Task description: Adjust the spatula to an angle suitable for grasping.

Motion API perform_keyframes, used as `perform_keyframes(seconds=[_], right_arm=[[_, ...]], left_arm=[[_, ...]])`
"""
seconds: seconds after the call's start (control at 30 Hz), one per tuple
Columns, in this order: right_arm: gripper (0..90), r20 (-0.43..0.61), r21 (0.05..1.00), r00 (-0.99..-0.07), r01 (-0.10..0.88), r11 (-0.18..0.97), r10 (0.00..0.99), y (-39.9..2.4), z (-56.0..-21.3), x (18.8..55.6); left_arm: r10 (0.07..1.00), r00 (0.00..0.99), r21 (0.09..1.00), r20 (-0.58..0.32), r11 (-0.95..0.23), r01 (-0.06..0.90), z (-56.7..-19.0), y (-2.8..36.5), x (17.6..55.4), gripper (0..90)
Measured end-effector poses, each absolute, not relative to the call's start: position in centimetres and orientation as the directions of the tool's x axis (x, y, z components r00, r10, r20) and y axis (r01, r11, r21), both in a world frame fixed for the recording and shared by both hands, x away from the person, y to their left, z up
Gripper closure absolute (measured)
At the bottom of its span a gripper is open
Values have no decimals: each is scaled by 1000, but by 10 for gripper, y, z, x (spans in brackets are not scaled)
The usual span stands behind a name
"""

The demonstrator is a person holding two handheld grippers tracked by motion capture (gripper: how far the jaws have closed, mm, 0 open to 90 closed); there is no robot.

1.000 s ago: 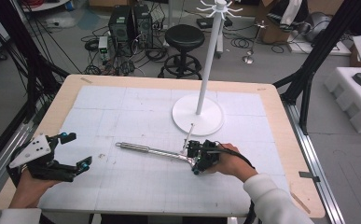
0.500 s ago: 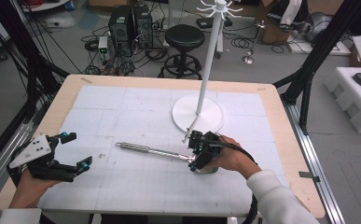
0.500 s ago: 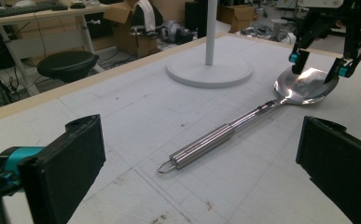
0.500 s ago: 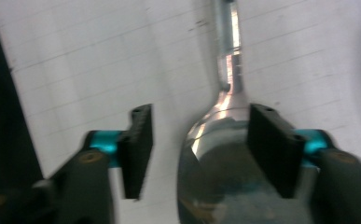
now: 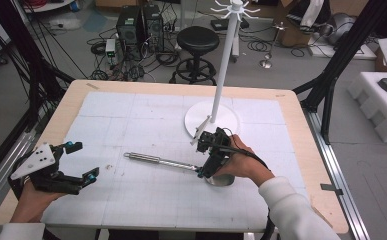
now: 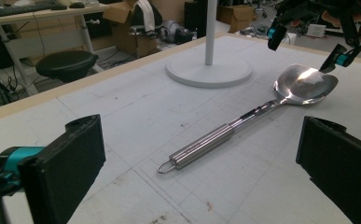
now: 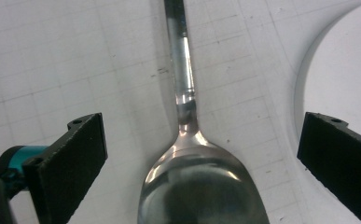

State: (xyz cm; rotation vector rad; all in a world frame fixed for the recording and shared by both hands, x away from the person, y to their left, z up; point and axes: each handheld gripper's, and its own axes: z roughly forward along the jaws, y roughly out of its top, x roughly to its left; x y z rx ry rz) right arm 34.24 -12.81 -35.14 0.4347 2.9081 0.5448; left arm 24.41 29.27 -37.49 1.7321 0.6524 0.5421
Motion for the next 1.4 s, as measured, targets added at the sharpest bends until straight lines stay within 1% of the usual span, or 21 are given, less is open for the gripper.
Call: perform_keyframes(seconds=[0.13, 0.2, 0.37, 0.43, 0.53, 0.7, 0.83, 0.97, 1.1, 1.13, 1.17, 1.23, 1.27, 1.3, 1.4], right_arm=[[0, -104, 361, -946, 252, 898, 308, -125, -354, 344], [1, -115, 363, -952, 226, 904, 284, -120, -358, 347], [1, -126, 360, -956, 204, 910, 264, -112, -363, 348], [1, -118, 343, -954, 220, 913, 275, -107, -366, 349], [1, -118, 331, -956, 217, 918, 269, -97, -371, 352], [1, -120, 318, -962, 197, 927, 246, -88, -377, 352], [1, -111, 292, -966, 192, 937, 233, -82, -384, 352], [12, -125, 266, -968, 179, 947, 218, -77, -389, 352], [71, -133, 243, -969, 172, 955, 208, -76, -393, 352], [115, -120, 242, -971, 175, 954, 208, -76, -394, 352], [166, -130, 246, -971, 166, 955, 202, -76, -395, 352], [206, -109, 236, -972, 180, 955, 210, -75, -397, 353], [252, -102, 226, -973, 179, 958, 206, -75, -398, 353], [320, -95, 219, -971, 195, 956, 219, -75, -398, 353], [409, -77, 214, -971, 207, 955, 228, -74, -399, 356]], left_arm=[[672, 740, 970, 25, -196, 145, -375, 293, 244, 17], [671, 741, 970, 23, -194, 145, -375, 294, 245, 17], [672, 740, 972, 24, -189, 140, -373, 295, 244, 17], [682, 730, 974, 33, -186, 130, -372, 295, 244, 17], [683, 730, 975, 40, -187, 122, -371, 296, 244, 17], [687, 725, 975, 38, -183, 123, -370, 298, 243, 17], [688, 725, 976, 36, -178, 121, -369, 299, 243, 17], [686, 727, 976, 36, -179, 121, -369, 298, 243, 17], [686, 727, 977, 35, -178, 121, -369, 298, 243, 17], [686, 727, 977, 34, -178, 121, -369, 298, 243, 17], [686, 727, 976, 35, -178, 121, -370, 299, 243, 17], [686, 727, 976, 33, -178, 123, -370, 298, 244, 17], [685, 727, 976, 34, -178, 123, -370, 298, 244, 17], [685, 728, 976, 33, -178, 123, -370, 298, 244, 17], [686, 727, 976, 33, -179, 124, -370, 298, 244, 17]])
